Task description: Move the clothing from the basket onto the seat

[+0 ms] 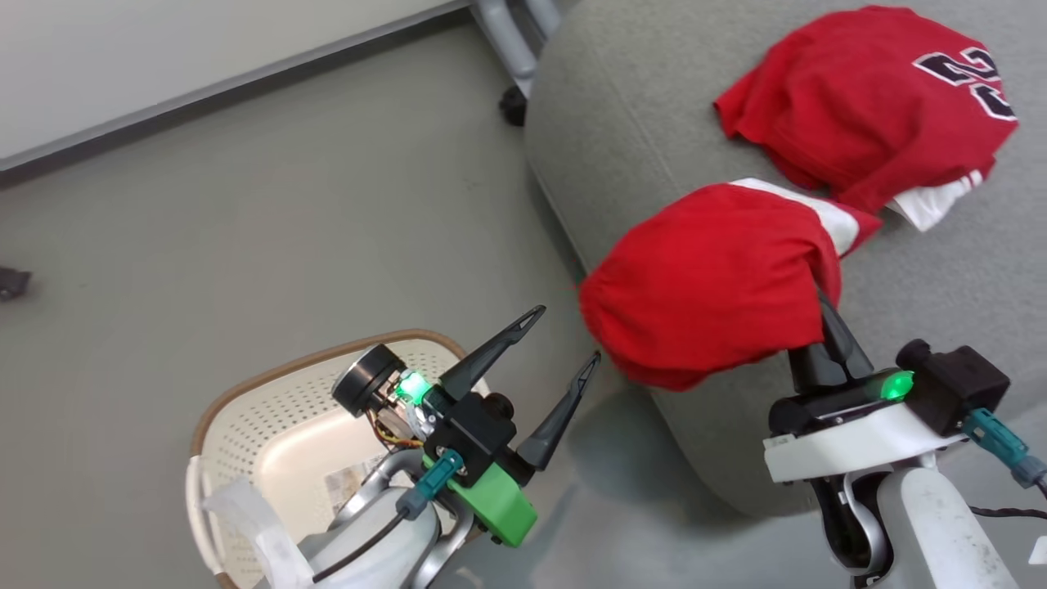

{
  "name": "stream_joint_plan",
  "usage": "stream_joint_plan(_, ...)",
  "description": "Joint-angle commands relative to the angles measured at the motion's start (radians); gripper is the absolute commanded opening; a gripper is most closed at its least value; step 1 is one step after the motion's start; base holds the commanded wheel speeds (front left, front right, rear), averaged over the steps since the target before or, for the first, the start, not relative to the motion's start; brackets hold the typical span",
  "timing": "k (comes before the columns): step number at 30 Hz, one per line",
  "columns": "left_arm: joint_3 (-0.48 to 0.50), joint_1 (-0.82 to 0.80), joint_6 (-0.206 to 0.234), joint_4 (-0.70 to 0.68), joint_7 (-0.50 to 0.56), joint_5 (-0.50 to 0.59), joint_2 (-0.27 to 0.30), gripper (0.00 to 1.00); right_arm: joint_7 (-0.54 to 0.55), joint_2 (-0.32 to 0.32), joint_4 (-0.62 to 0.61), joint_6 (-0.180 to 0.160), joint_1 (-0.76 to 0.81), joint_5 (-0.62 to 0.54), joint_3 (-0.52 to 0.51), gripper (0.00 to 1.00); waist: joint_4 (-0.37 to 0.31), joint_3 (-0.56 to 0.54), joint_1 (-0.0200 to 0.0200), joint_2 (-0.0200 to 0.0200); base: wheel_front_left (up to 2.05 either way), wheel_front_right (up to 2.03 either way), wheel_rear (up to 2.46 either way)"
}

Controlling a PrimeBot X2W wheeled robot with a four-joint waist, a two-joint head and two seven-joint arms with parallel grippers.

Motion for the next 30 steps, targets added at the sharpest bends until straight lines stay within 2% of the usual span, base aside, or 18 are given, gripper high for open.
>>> stream_joint_plan(1, 0.004, -0.019, 0.0, 0.001, 0.0, 0.007, 0.015, 1.0, 0.0, 0.005, -0.009, -0.001, 0.016, -0.002, -0.01, 0.0, -0.085, 0.05, 0.0, 0.0, 0.0, 0.0, 0.0)
stream_joint_plan(12, -0.011, -0.043, -0.017, -0.021, 0.047, 0.015, 0.062, 1.0, 0.0, 0.019, -0.035, -0.001, 0.041, 0.007, -0.063, 0.0, -0.244, 0.097, 0.0, 0.0, 0.0, 0.0, 0.0)
stream_joint_plan(21, -0.057, -0.088, -0.068, -0.014, 0.079, 0.005, 0.05, 1.0, 0.0, 0.019, -0.079, -0.001, 0.084, 0.048, -0.131, 0.0, -0.255, 0.134, 0.0, 0.0, 0.0, 0.0, 0.0)
stream_joint_plan(30, -0.078, -0.115, -0.082, -0.017, 0.09, 0.003, 0.067, 1.0, 0.0, 0.019, -0.097, -0.001, 0.03, 0.014, -0.135, 0.0, -0.251, 0.195, 0.0, 0.0, 0.03, 0.03, 0.03)
